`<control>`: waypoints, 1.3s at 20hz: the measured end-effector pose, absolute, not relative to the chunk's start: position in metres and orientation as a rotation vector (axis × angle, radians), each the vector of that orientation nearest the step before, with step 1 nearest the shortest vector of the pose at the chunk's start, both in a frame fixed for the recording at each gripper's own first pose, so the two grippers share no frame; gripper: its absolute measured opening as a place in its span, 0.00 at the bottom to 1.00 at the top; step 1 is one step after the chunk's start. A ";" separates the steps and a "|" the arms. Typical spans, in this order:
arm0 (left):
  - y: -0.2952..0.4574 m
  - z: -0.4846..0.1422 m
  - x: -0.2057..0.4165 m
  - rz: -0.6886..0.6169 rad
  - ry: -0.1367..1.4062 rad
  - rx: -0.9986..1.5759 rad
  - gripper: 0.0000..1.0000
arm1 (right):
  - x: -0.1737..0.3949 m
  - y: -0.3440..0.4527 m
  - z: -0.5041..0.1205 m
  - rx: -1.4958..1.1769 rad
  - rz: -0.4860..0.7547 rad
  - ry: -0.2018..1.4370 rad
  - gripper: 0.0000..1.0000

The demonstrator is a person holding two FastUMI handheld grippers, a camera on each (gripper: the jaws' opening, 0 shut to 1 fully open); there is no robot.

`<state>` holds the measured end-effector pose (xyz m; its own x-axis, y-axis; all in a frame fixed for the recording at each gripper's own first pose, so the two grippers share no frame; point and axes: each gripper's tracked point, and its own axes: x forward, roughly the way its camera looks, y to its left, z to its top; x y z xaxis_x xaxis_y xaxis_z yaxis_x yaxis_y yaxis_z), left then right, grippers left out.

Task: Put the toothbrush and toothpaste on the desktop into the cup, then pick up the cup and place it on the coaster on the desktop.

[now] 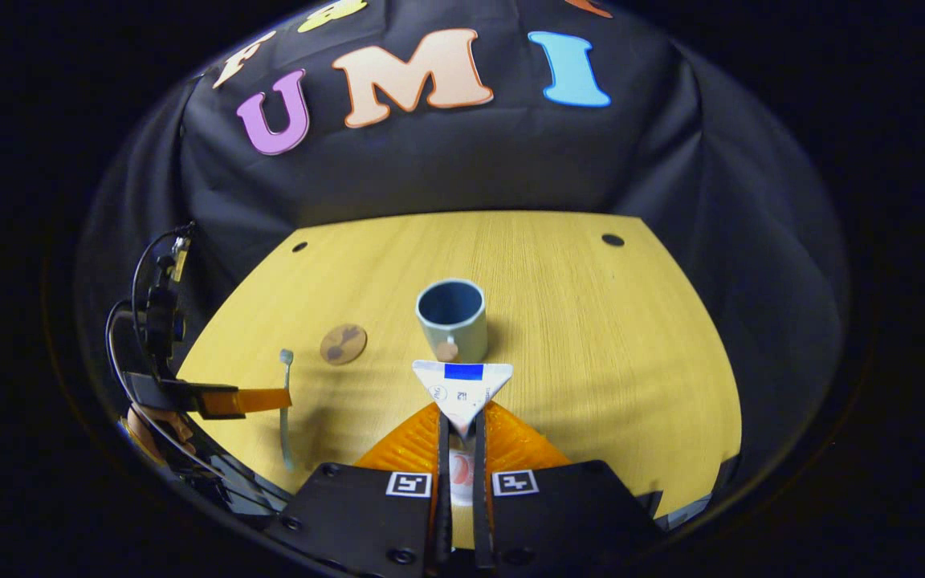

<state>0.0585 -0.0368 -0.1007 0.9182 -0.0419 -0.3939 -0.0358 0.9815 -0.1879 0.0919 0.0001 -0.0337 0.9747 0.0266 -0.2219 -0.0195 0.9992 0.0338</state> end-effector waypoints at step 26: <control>-0.046 0.011 0.089 -0.181 0.105 -0.116 0.00 | 0.235 0.009 0.026 0.215 -0.005 -0.186 0.13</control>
<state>0.0893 -0.0456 0.0113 0.9781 -0.1858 -0.0936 0.1737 0.9769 -0.1242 0.2350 0.0095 0.0259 0.9828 -0.0251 0.1829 -0.0146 0.9771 0.2122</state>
